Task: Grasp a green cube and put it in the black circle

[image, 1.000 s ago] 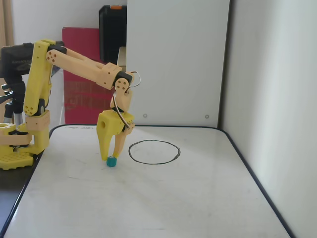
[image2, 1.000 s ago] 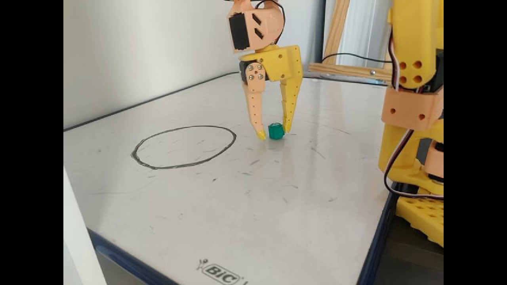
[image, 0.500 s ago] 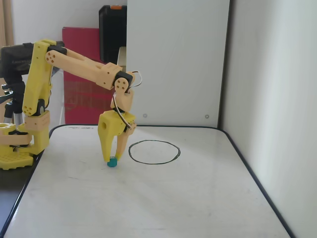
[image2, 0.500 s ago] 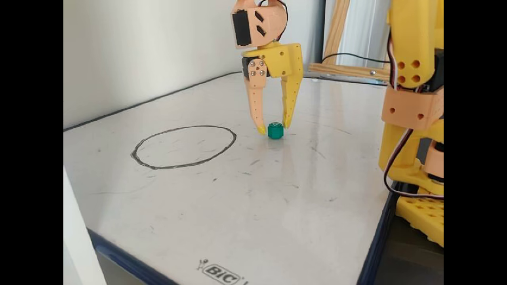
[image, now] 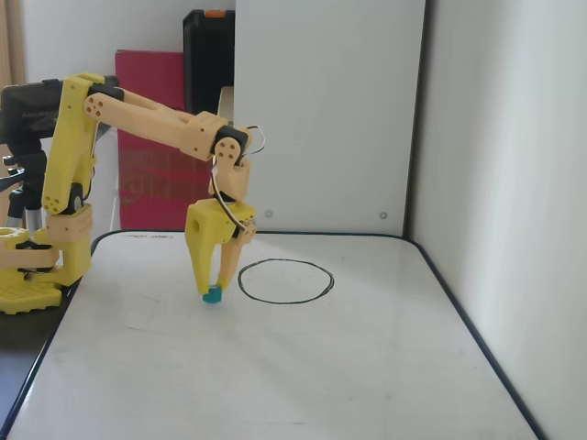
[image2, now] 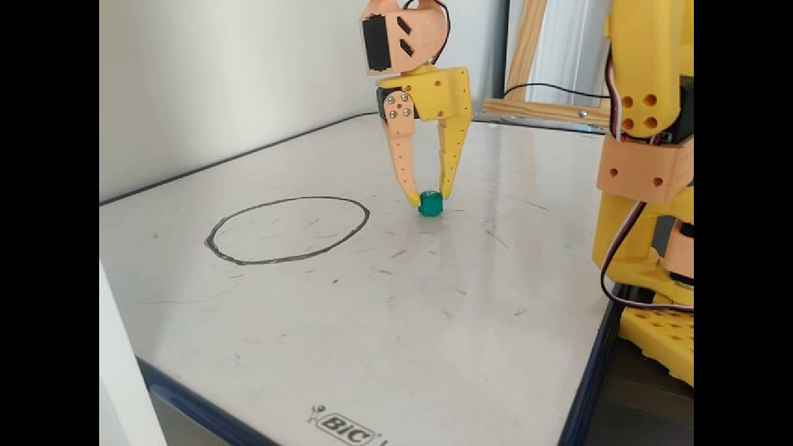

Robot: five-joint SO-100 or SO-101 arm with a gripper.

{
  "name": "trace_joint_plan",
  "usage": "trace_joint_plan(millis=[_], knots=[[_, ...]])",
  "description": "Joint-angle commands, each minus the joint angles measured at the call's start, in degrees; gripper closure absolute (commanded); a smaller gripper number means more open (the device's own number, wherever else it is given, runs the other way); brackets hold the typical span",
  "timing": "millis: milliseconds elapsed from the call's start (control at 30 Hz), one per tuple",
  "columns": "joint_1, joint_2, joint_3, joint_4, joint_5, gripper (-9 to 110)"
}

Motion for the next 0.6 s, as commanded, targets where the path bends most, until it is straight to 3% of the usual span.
trace_joint_plan(millis=[0, 233, 567], knots=[[-4.92, 5.98, -4.39, 3.52, 4.13, 101], [-18.72, 5.27, -14.59, 7.91, 15.56, 101], [-21.97, -11.6, -22.94, -5.62, 24.17, 101]])
